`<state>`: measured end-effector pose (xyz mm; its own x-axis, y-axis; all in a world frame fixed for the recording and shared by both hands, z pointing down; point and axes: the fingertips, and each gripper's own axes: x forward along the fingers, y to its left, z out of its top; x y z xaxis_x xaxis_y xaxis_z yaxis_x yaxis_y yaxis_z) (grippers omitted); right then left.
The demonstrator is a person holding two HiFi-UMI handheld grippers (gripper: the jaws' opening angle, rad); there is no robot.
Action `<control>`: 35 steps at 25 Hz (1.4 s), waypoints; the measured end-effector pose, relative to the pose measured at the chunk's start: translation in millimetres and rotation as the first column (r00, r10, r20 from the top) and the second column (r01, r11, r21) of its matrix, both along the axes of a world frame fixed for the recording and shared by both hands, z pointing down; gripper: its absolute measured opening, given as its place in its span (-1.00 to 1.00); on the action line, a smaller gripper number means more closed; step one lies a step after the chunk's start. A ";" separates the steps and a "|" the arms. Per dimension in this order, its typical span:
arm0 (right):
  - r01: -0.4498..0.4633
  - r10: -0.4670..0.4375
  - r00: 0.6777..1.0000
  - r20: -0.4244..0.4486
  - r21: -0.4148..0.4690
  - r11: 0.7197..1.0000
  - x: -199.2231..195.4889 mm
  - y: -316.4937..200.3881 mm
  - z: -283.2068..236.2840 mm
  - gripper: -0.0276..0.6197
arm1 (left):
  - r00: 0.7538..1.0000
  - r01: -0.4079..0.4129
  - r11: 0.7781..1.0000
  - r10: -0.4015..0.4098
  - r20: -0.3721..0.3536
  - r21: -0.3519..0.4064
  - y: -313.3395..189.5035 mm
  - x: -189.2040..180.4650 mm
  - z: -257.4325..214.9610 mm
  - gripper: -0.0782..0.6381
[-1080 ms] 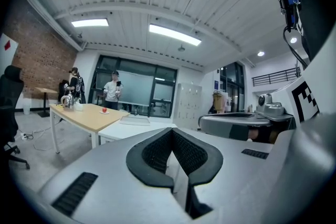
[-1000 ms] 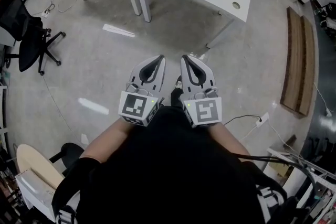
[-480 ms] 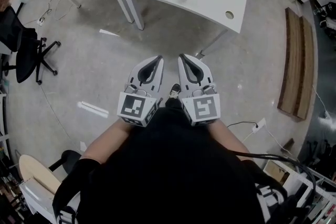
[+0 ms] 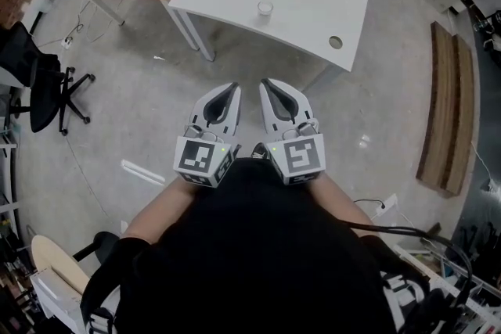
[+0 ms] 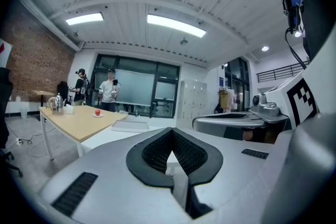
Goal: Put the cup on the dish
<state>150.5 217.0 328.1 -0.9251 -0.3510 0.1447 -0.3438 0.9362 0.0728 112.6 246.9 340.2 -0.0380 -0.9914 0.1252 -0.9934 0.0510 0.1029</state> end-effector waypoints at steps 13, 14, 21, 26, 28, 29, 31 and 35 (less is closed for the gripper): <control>0.024 -0.024 1.000 -0.002 -0.021 0.999 11.4 -30.1 5.6 -0.87 | 1.000 0.009 1.000 -0.009 0.008 -0.002 -34.5 14.9 -2.5 -0.76; 0.015 -0.015 1.000 -0.002 -0.024 1.000 14.1 -31.5 5.5 -0.88 | 1.000 0.008 1.000 -0.008 0.005 -0.002 -34.6 16.2 -2.2 -0.76; -0.024 0.025 1.000 0.011 -0.046 0.999 21.9 -40.1 2.0 -0.87 | 0.999 -0.006 1.000 0.006 0.036 -0.002 -39.8 20.9 -3.5 -0.76; -0.059 0.059 0.998 0.016 -0.033 0.998 27.2 -54.8 3.9 -0.87 | 0.998 -0.023 1.000 0.023 0.050 -0.004 -50.3 20.9 -5.5 -0.76; -0.062 0.062 0.998 0.014 -0.032 0.998 27.7 -56.8 3.1 -0.87 | 0.999 -0.026 1.000 0.027 0.043 -0.012 -53.0 22.0 -4.8 -0.76; -0.063 0.064 0.998 0.011 -0.036 0.997 27.7 -57.6 3.4 -0.87 | 0.999 -0.030 0.999 0.031 0.040 -0.017 -54.1 23.0 -4.2 -0.76; -0.066 0.067 0.998 0.005 -0.052 0.996 25.9 -60.2 5.7 -0.87 | 0.999 -0.039 0.999 0.040 0.033 -0.026 -56.9 24.0 -2.3 -0.76; -0.068 0.068 0.998 -0.005 -0.070 0.995 18.3 -66.8 15.0 -0.87 | 0.999 -0.050 0.998 0.051 0.013 -0.041 -65.0 17.1 5.9 -0.76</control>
